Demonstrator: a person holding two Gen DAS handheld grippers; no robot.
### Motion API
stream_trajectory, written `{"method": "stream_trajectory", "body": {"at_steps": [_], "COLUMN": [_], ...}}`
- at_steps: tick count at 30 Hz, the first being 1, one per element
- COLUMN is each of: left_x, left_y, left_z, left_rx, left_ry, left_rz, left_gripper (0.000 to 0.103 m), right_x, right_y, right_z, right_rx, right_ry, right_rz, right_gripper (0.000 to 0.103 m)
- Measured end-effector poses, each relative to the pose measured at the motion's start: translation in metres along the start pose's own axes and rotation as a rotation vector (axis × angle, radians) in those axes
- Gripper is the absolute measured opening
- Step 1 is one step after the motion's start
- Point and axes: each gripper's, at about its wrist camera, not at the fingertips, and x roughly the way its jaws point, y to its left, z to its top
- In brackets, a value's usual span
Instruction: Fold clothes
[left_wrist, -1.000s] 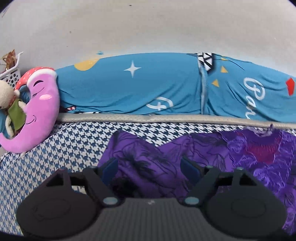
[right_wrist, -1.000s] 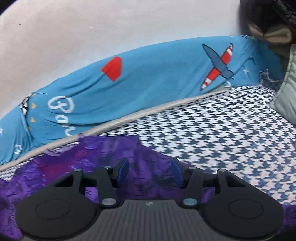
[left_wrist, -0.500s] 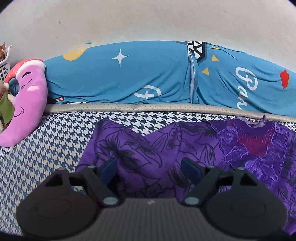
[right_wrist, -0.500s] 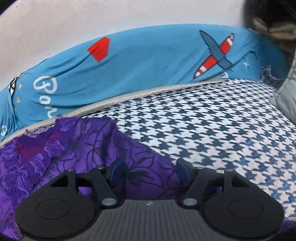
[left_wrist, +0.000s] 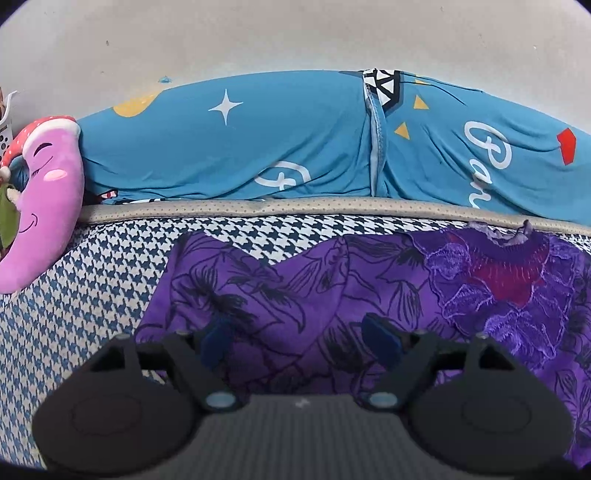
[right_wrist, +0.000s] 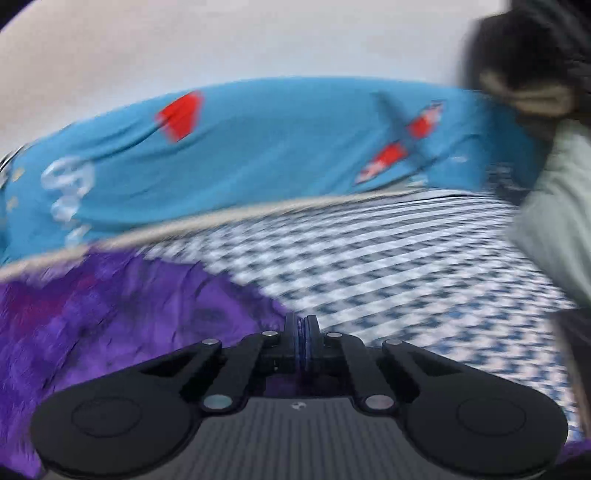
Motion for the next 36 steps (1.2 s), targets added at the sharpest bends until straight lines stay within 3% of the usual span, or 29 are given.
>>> {"method": "stream_trajectory", "body": {"at_steps": [2,5,6,8,14,17,21,25,30,34,36], "left_x": [0.001,0.002,0.002,0.002,0.002,0.001,-0.001,-0.004,-0.005,-0.005,-0.005], "left_y": [0.001,0.001,0.001,0.001,0.006,0.007,0.006,0.006,0.002,-0.001,-0.002], "left_z": [0.0,0.0,0.0,0.0,0.002,0.002,0.001,0.0,-0.002,-0.003,-0.004], "left_rx": [-0.002,0.004,0.006,0.005,-0.014,-0.02,-0.009,0.0,0.019,0.03,0.033], "left_ry": [0.005,0.015,0.018,0.021,0.02,0.018,0.013,0.006,0.007,0.008,0.009], "left_rz": [0.003,0.009,0.011,0.011,0.014,0.014,0.013,0.013,0.014,0.013,0.011], "left_gripper": [0.079,0.079,0.079,0.08,0.08,0.08,0.08,0.08,0.08,0.08,0.08], "right_x": [-0.004,-0.001,0.0,-0.001,-0.007,-0.007,-0.01,-0.012,-0.017,-0.017,-0.017], "right_y": [-0.009,-0.019,-0.026,-0.04,-0.036,-0.04,-0.052,-0.059,-0.06,-0.059,-0.057], "right_z": [0.004,0.004,0.004,0.004,0.007,0.007,0.003,0.0,-0.009,-0.017,-0.019], "right_rx": [0.057,0.087,0.141,0.253,0.241,0.237,0.229,0.165,0.034,-0.025,-0.046], "right_ry": [-0.012,0.007,0.029,0.046,0.046,0.065,0.096,0.131,0.163,0.187,0.186], "right_rz": [-0.059,-0.215,-0.213,-0.127,0.03,0.068,0.128,0.169,0.114,0.128,0.11], "right_gripper": [0.001,0.002,0.002,0.002,0.003,0.012,0.038,0.054,0.063,0.061,0.038]}}
